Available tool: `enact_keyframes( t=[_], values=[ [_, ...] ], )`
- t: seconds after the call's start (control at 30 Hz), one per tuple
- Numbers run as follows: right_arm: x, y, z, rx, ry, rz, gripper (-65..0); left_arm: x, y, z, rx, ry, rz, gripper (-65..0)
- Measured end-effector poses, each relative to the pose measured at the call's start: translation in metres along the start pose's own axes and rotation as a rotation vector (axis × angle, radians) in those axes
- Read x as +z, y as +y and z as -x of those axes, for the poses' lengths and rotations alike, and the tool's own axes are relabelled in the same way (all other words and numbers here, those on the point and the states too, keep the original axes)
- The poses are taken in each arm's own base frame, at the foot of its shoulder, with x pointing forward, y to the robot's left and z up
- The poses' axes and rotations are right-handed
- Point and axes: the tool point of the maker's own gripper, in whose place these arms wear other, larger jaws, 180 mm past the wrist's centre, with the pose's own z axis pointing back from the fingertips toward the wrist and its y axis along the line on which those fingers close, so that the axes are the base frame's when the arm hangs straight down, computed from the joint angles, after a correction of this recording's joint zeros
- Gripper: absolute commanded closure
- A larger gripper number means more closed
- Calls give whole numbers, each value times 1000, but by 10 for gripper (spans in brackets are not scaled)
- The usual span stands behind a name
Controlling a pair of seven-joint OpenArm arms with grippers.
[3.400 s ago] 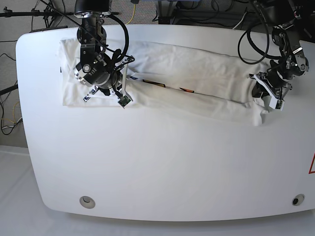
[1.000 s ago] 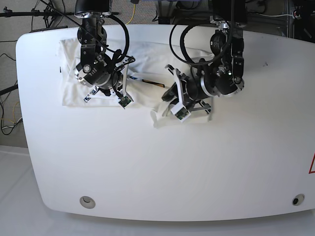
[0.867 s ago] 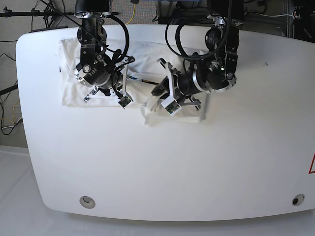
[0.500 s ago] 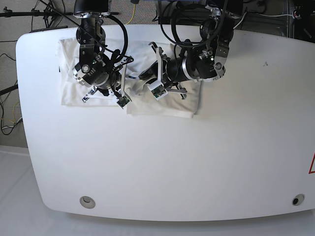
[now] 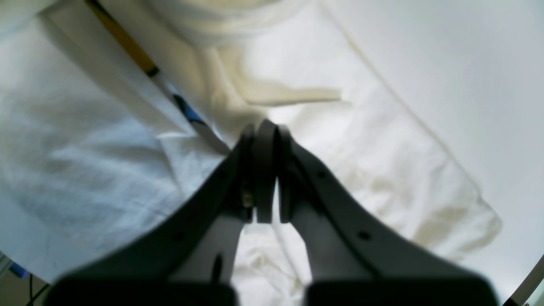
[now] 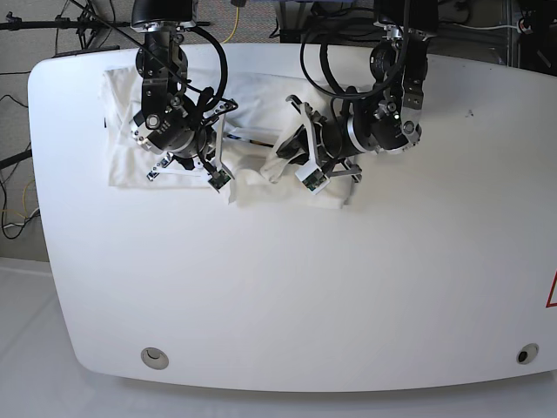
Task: Fold the T-shirt properly
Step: 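Lower the folded hem onto the shirt and open the left gripper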
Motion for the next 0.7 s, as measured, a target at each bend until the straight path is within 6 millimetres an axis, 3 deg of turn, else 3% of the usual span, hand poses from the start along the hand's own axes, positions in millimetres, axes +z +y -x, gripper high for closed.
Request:
enact_keyframes(
  t=[0.17, 0.4, 0.7],
  values=[
    [0, 0, 0, 0, -1, 0, 0, 1, 2, -7, -7, -37, -5, -58],
    [0, 0, 0, 0, 0, 0, 0, 0, 0, -11, -2, -62, 0, -295],
    [0, 1, 1, -1, 0, -3, 0, -7, -15, -21, -4, -83, 36, -296]
  ],
)
